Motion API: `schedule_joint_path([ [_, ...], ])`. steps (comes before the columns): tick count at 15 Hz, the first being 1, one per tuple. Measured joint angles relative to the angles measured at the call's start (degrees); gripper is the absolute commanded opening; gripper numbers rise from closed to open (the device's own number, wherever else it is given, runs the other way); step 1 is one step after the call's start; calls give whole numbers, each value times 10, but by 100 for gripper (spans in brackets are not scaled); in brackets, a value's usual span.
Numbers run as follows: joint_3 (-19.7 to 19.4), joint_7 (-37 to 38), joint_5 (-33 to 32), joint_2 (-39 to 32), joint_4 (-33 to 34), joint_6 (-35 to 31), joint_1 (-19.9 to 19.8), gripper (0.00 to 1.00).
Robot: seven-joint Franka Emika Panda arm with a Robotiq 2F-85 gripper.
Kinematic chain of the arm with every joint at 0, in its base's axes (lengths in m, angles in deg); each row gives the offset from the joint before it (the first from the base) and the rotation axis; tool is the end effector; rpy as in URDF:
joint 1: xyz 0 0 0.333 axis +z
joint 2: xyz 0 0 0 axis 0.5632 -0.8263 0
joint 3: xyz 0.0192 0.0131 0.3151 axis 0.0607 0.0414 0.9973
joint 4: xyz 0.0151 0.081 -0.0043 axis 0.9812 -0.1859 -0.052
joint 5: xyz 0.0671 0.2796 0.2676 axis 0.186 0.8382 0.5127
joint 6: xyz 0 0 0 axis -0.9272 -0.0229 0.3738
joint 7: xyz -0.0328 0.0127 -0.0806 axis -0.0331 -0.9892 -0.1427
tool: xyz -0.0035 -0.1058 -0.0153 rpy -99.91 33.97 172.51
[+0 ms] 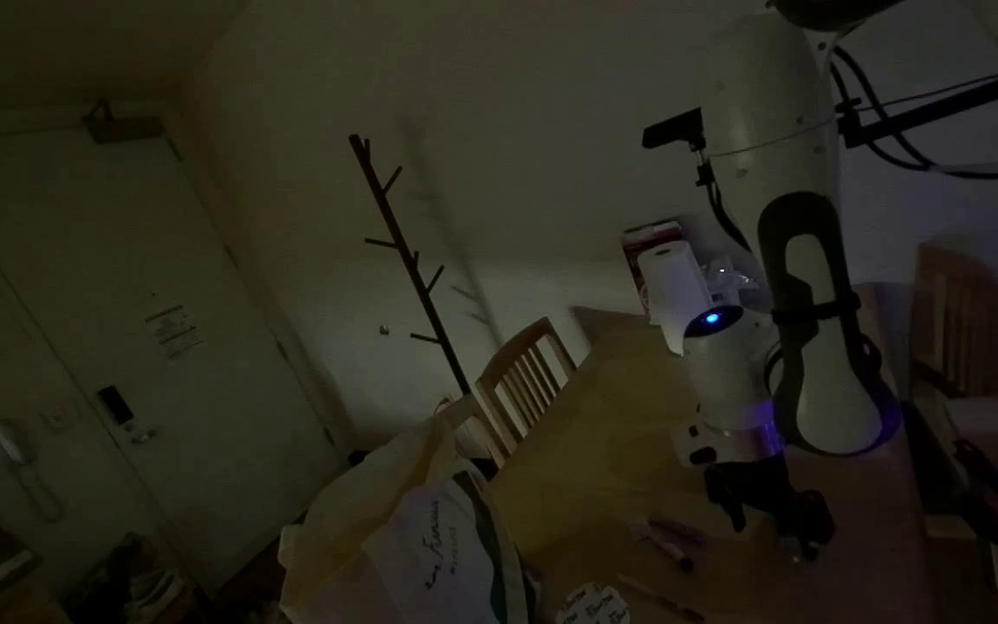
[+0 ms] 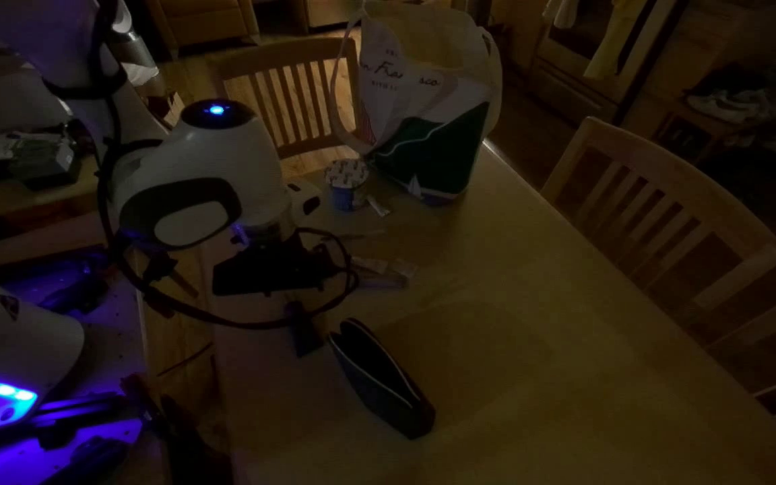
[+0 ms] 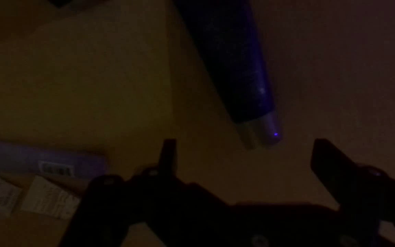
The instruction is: Put the tube in the bag
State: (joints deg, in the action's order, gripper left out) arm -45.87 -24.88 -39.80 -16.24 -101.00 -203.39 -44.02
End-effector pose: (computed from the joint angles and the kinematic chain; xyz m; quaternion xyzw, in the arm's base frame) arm 0.3707 -0.0436 0.1144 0.8420 0.5394 0.0034 0.0113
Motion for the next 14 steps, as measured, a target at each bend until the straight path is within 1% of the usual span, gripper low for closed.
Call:
schedule_joint_path([
  [5, 40, 0, 0, -15, -3, 0, -48, 100],
  [8, 49, 0, 0, -15, -5, 0, -67, 100],
  [9, 49, 0, 0, -14, -5, 0, -71, 79],
  [14, 53, -3, -2, -14, -4, 0, -84, 46],
])
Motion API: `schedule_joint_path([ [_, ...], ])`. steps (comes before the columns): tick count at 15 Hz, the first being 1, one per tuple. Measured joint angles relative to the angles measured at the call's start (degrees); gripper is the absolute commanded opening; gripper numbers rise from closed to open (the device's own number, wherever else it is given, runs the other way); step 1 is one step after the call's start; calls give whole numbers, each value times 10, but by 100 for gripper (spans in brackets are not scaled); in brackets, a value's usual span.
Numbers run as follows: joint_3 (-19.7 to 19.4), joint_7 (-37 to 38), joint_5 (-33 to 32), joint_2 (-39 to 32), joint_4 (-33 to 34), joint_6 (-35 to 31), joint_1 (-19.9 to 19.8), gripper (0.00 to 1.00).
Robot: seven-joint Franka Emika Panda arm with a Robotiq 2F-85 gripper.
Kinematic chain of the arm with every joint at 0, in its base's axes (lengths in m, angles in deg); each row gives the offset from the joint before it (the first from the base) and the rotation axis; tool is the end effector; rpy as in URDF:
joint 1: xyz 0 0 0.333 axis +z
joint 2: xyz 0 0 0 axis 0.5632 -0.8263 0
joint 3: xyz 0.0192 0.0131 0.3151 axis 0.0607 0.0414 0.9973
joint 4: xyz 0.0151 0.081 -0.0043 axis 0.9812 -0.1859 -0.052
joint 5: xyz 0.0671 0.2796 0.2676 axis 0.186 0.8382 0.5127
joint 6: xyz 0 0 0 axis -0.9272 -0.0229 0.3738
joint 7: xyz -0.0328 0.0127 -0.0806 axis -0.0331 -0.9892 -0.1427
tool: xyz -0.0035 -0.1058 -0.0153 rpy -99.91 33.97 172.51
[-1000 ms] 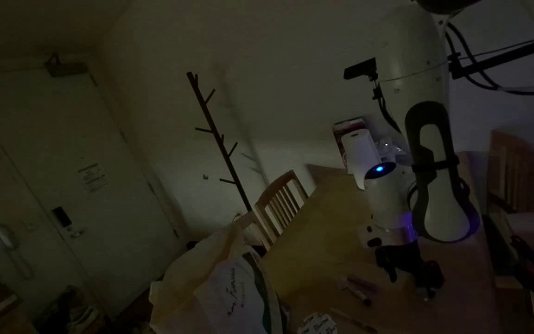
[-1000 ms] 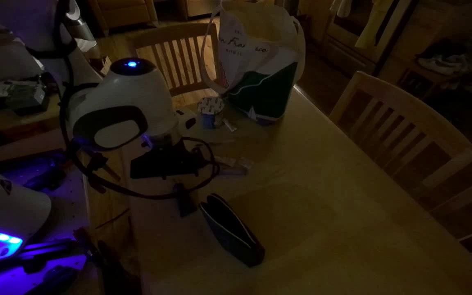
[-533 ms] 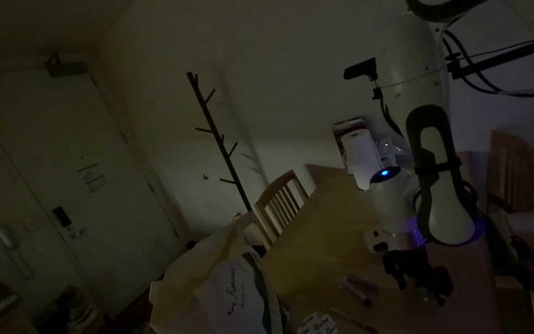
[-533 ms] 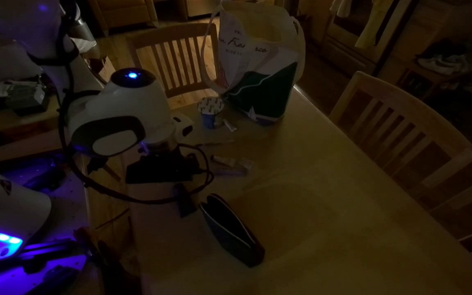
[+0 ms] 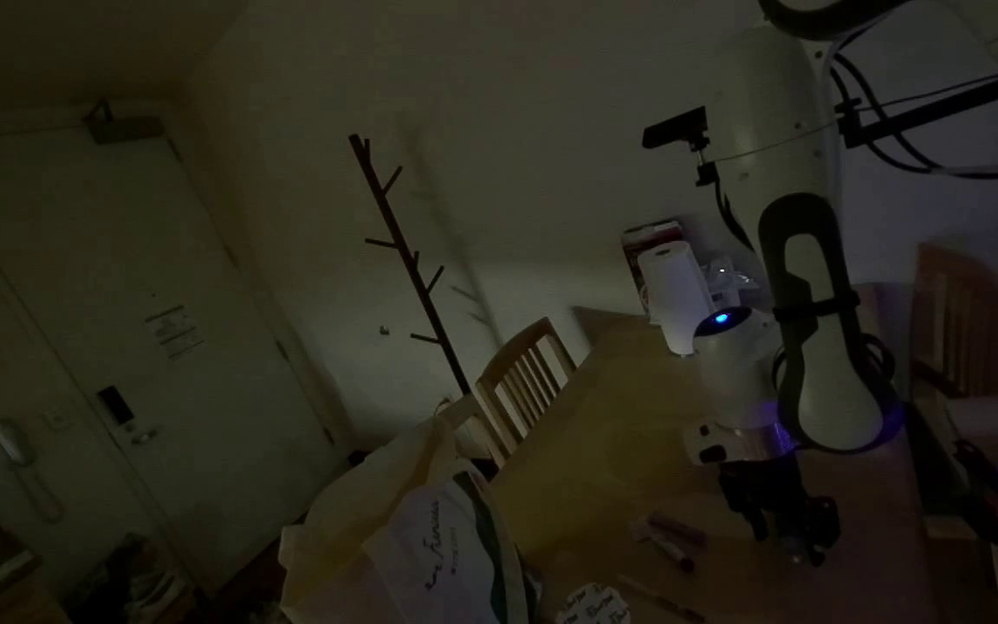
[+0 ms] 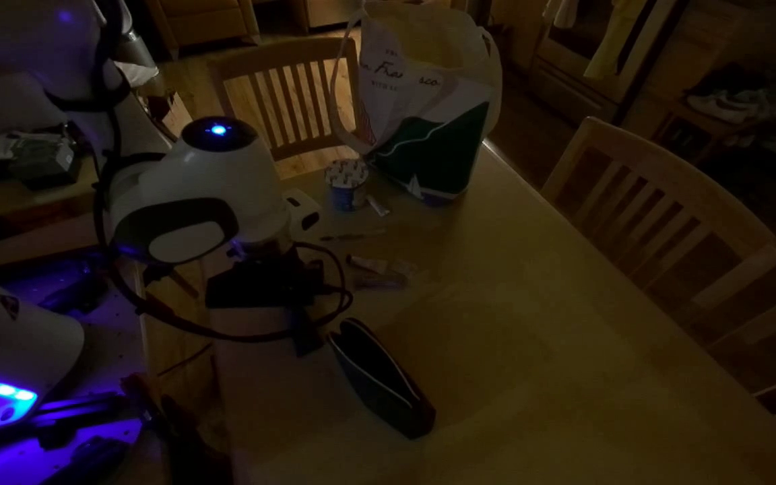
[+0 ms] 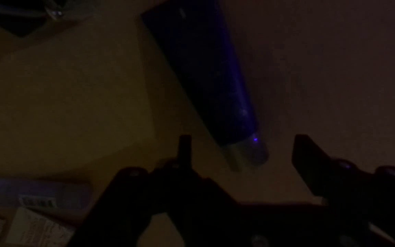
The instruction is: Put the tube in the bag
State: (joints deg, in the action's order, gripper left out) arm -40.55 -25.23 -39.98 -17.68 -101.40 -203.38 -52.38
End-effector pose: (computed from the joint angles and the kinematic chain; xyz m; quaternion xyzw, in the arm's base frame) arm 0.3607 -0.0557 0.1053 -0.8552 -0.5181 -0.0041 0.0117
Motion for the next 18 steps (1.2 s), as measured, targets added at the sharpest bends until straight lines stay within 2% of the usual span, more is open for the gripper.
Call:
schedule_joint_path([
  [6, 9, -3, 0, 0, 0, 0, -12, 8],
  [14, 9, -4, 0, 1, 0, 1, -19, 8],
  [18, -30, -4, -5, 32, -1, 31, 9, 8],
])
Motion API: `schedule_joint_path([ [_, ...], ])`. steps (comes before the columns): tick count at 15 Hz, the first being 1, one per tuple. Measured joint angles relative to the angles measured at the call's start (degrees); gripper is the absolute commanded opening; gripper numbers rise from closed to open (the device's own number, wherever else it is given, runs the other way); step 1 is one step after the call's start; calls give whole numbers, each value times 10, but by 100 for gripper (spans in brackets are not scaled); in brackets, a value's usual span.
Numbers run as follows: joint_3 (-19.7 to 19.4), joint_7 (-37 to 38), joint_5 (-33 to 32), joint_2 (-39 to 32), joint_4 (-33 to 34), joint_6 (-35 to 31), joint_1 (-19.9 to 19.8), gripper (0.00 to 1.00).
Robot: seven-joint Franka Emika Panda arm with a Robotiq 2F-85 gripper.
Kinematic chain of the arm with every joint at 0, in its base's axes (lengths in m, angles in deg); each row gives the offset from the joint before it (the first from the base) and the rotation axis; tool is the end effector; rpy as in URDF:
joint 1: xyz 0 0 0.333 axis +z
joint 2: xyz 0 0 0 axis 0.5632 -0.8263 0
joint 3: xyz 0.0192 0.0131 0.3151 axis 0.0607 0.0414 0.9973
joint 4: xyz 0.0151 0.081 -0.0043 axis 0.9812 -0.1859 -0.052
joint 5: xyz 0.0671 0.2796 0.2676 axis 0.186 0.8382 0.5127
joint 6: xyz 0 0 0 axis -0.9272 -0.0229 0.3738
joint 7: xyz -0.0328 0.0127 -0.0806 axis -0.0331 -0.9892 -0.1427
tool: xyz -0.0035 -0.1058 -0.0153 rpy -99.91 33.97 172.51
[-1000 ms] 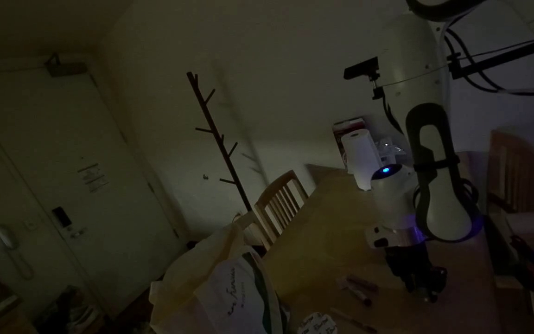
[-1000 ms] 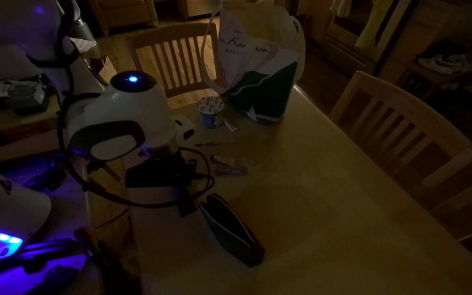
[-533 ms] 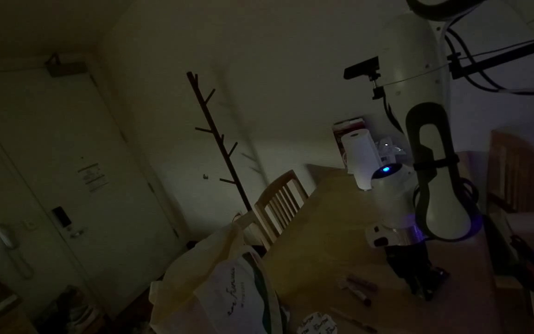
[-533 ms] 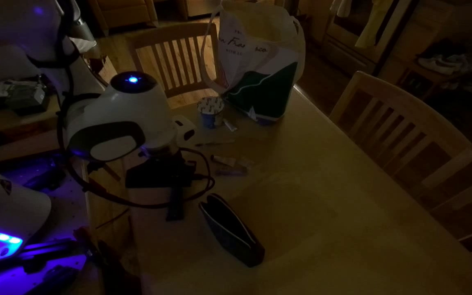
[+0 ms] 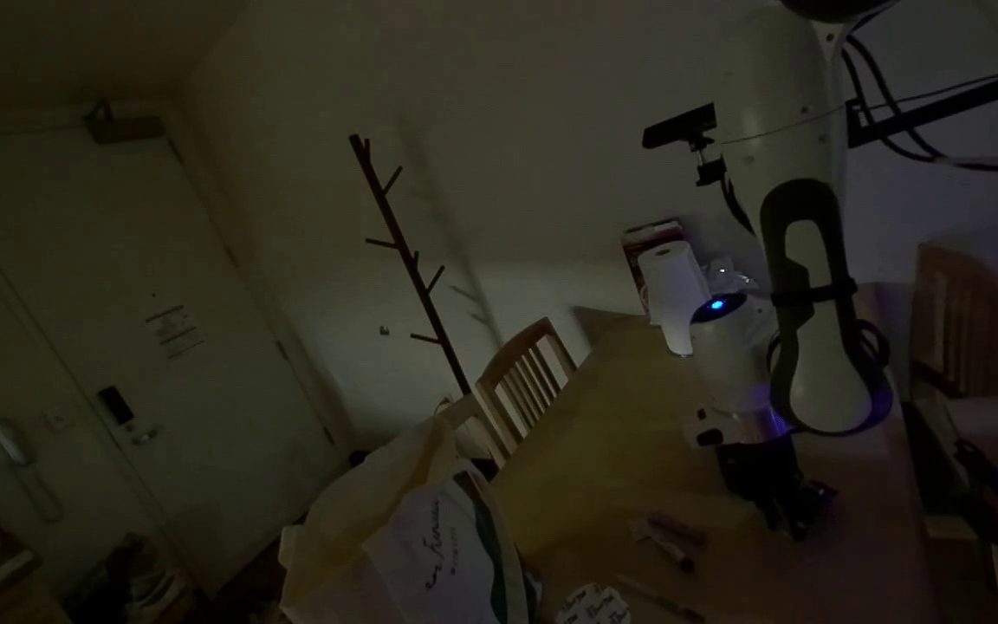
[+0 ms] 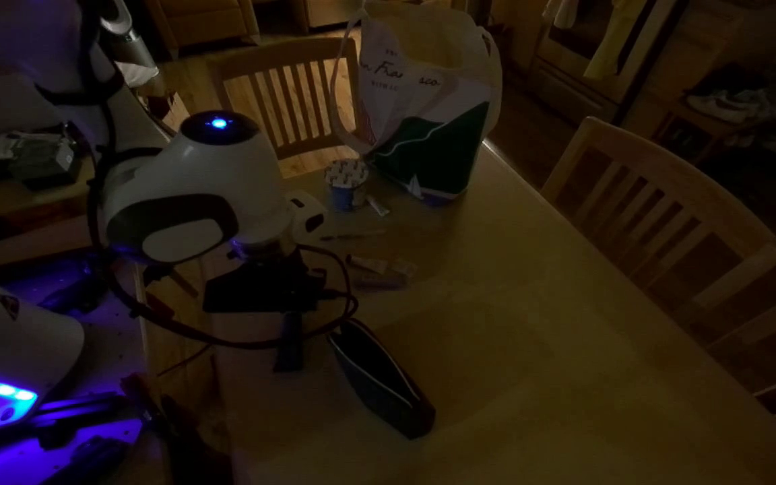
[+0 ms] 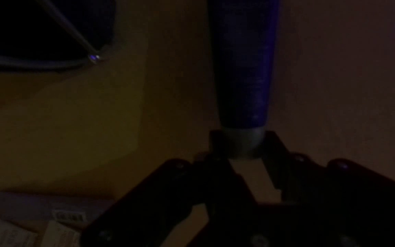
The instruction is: Put the tube in the bag
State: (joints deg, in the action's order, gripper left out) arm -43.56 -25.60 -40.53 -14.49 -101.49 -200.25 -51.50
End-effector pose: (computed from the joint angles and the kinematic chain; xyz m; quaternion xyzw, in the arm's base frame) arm 0.3624 -0.0748 0.1197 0.8598 0.5105 -0.0091 0.0020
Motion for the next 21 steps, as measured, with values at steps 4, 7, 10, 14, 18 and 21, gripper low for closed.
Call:
schedule_joint_path([
  [4, -69, 11, -29, 76, 1, 91, 70, 8],
  [7, -84, 22, -57, 136, 5, 174, 96, 8],
  [10, -83, 22, -80, 183, 11, 238, 101, 8],
  [14, -85, 6, -105, 228, 19, 292, 101, 8],
  [18, -105, -103, -87, 244, 19, 285, 100, 8],
  [21, -126, -229, -34, 243, 17, 279, 104, 8],
])
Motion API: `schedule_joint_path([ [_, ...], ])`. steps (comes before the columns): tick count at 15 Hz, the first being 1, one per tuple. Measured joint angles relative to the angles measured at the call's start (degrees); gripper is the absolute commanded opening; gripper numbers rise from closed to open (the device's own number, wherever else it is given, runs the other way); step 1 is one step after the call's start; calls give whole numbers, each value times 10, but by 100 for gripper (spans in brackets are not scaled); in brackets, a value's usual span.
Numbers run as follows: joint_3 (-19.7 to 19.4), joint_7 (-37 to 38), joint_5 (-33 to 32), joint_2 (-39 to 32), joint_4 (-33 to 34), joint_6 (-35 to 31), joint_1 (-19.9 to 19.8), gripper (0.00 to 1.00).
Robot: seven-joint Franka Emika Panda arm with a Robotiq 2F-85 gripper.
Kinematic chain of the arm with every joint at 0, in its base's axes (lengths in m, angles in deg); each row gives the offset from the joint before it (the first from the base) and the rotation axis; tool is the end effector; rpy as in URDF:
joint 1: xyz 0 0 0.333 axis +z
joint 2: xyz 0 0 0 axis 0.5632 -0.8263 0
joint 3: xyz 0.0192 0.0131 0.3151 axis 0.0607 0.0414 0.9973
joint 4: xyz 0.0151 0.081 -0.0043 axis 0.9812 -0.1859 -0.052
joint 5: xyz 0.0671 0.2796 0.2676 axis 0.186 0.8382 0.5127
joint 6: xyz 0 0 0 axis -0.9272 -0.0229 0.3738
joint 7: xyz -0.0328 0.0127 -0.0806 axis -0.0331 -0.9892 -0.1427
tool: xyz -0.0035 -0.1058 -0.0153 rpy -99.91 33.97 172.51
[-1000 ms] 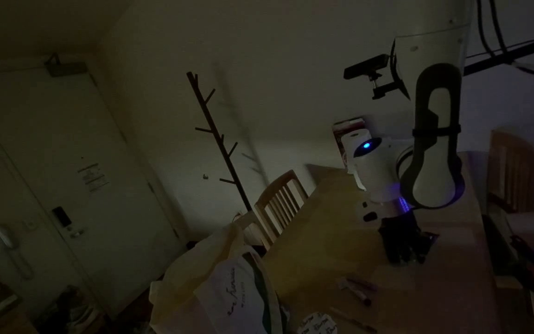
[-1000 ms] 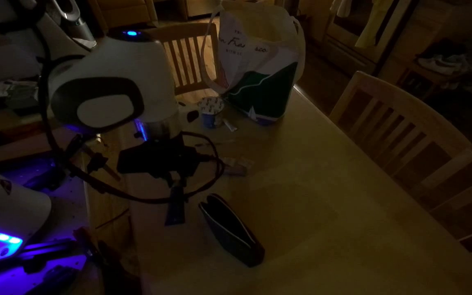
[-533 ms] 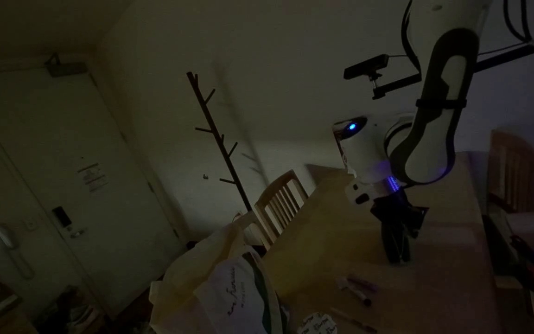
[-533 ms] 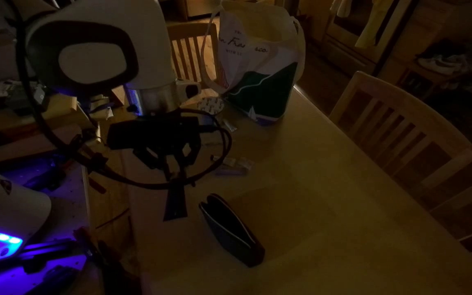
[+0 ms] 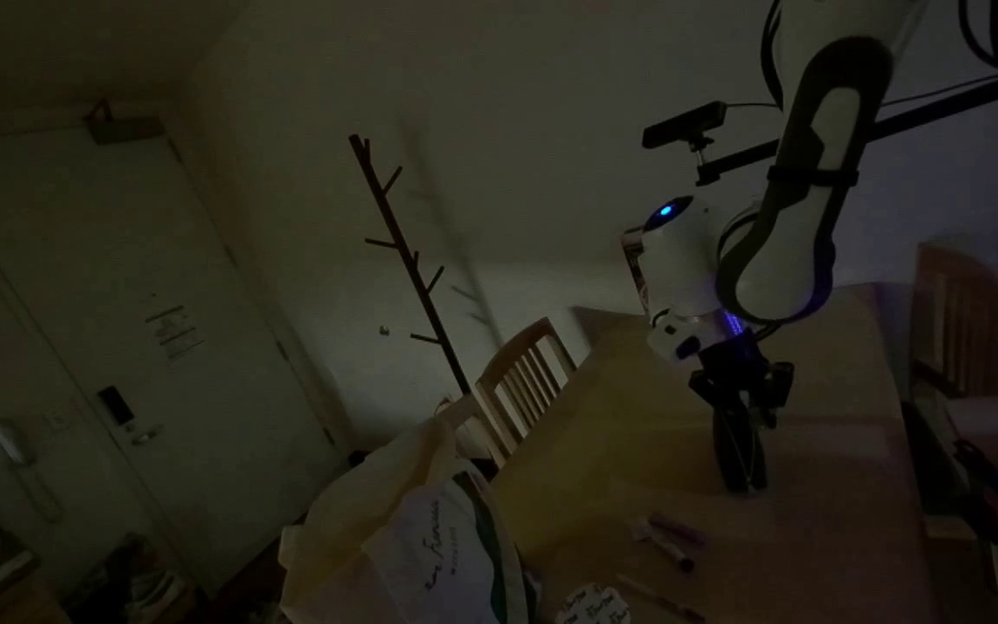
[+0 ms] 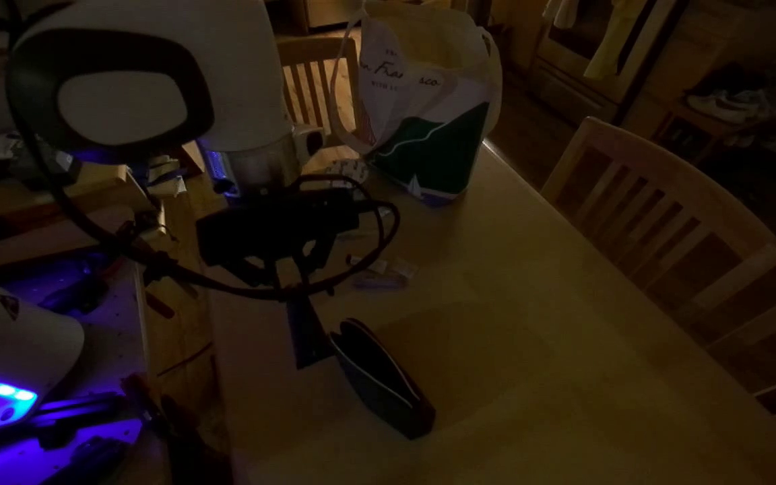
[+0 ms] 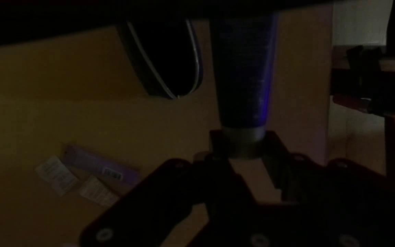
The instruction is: Put the tube in the bag
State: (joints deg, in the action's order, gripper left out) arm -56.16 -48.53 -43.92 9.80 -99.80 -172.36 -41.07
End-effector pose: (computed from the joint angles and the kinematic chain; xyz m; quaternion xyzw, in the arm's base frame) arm 0.3782 -0.1134 0.2504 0.7475 0.6581 -0.0811 0.0390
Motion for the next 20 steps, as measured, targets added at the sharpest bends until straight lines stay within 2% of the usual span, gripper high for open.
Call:
schedule_joint_path([
  [5, -54, -208, 96, -6, -3, 4, 41, 8],
  [9, -60, -332, 126, -7, 8, 56, 31, 8],
  [12, -54, -338, 117, -9, 31, 123, 16, 8],
  [15, -42, -311, 93, -11, 57, 181, 7, 8],
  [20, 0, -181, 30, -13, 104, 278, 8, 8],
])
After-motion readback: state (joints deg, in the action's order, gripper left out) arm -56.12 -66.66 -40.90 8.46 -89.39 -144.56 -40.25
